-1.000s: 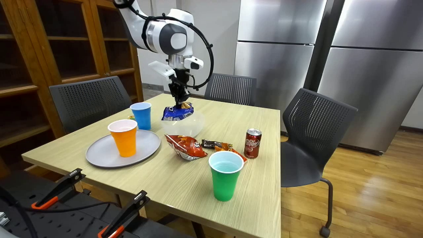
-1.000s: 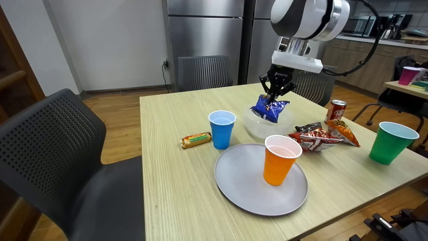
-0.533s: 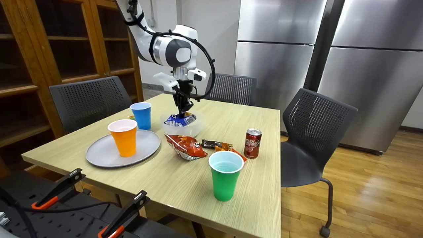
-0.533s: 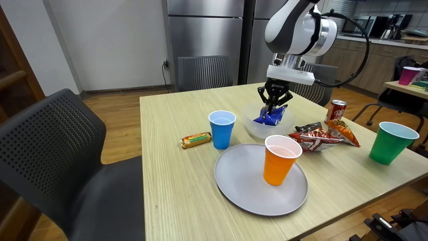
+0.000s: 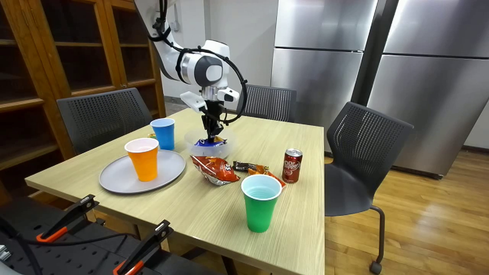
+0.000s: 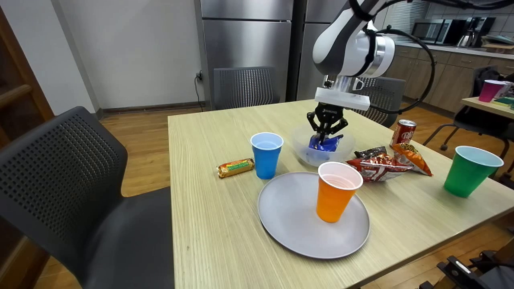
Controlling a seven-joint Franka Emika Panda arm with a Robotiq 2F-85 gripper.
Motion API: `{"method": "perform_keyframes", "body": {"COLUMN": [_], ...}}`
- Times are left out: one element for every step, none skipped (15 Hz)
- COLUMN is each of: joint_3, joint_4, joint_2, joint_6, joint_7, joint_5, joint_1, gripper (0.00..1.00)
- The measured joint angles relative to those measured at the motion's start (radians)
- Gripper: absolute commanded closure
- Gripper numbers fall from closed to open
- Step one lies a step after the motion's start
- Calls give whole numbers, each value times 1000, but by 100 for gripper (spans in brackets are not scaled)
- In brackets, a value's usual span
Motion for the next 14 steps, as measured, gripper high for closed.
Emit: {"method": "perform_keyframes", "body": {"joint_3": [0,0,0,0,0,0,0,0,0,1,1,1,1,1], "joint_4": [5,7,8,9,10,10,10,8,5,-2,-11,-25,-42,-62], "joint_2": [3,5,5,5,5,4,1,-6,-16,-28,-44,-62,-81,-102], "joint_6": [-3,-5,-5,-5,-5,-3,-2,2,6,12,21,32,46,59], "joint_7": [5,8,12,13,15,15,15,15,15,15,15,15,15,15], "joint_5": [0,0,0,0,0,0,0,0,1,1,1,1,1,1], "joint_1": [0,0,0,0,1,1,2,3,5,8,12,17,22,30], "gripper": [79,73,66,60,52,45,36,30,21,15,6,1,0,0]}}
